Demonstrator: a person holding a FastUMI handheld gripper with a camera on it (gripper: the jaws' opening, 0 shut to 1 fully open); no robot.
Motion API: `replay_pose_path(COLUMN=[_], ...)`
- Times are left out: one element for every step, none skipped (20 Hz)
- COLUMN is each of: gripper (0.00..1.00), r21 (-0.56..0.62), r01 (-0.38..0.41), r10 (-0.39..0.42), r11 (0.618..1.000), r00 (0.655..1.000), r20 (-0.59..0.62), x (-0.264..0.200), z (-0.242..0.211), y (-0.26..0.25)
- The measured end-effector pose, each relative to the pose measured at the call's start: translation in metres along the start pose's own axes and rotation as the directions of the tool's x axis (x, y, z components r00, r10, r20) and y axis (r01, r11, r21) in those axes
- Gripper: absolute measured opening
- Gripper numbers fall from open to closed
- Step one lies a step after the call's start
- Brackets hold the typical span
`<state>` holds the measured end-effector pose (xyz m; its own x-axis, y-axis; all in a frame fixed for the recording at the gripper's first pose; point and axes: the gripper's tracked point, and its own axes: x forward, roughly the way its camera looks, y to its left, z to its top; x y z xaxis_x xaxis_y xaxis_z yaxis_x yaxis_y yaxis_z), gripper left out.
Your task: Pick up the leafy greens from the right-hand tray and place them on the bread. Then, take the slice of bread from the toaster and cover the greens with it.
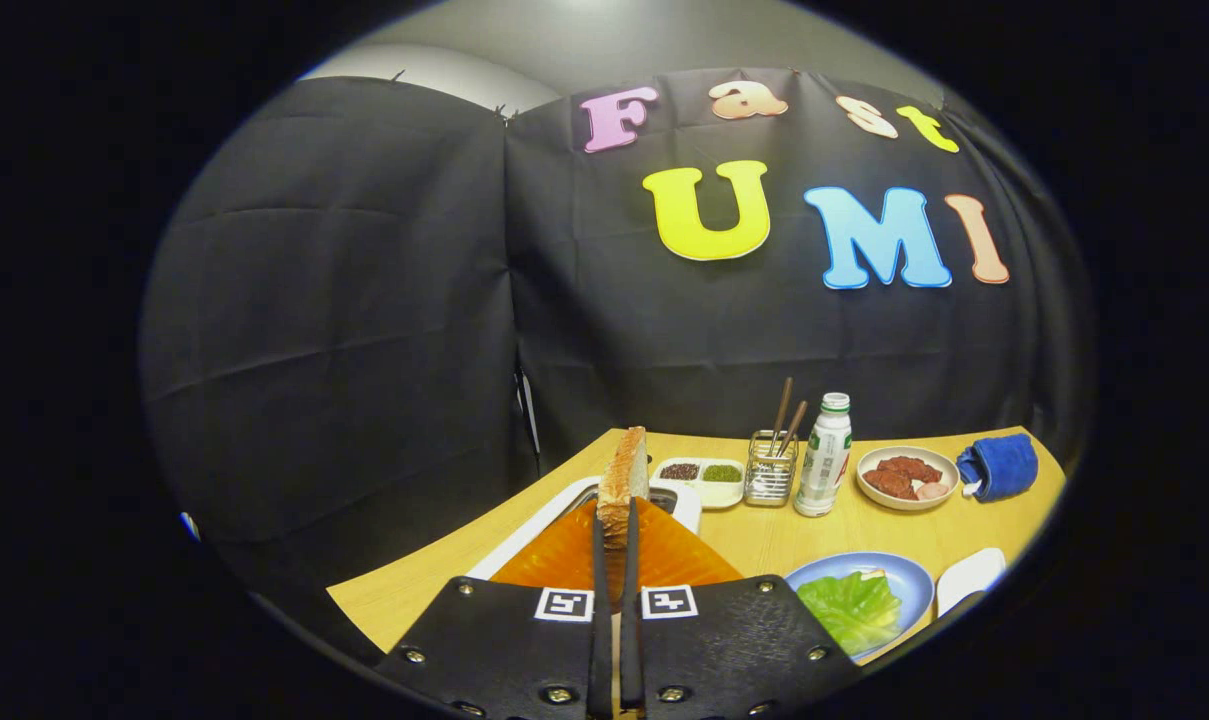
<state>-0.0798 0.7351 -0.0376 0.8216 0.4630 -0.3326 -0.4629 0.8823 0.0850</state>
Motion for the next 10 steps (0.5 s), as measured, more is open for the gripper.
replay_pose_path(gripper=[0.03,0.03,0.03,0.03,0.03,0.03,0.03,0.03,0.03,0.03], r21=[0.007,0.012,0.020,0.026,0.024,0.014,-0.006,-0.016,-0.020,-0.025], r01=[0.000,0.002,0.002,0.001,0.003,0.012,0.022,0.034,0.048,0.063], r10=[0.000,-0.003,-0.002,-0.002,-0.004,-0.013,-0.022,-0.033,-0.047,-0.061], r11=[1.000,1.000,1.000,1.000,1.000,1.000,1.000,0.999,0.999,0.998], r00=[1.000,1.000,1.000,0.999,0.999,0.999,0.998,0.998,0.997,0.996], r20=[0.009,0.022,0.031,0.037,0.043,0.051,0.052,0.056,0.061,0.063], x=[-0.004,-0.008,-0.013,-0.017,-0.021,-0.025,-0.030,-0.033,-0.039,-0.043], z=[0.007,0.014,0.020,0.024,0.029,0.033,0.035,0.034,0.032,0.030], y=[-0.002,-0.005,-0.009,-0.012,-0.017,-0.023,-0.030,-0.038,-0.047,-0.056])
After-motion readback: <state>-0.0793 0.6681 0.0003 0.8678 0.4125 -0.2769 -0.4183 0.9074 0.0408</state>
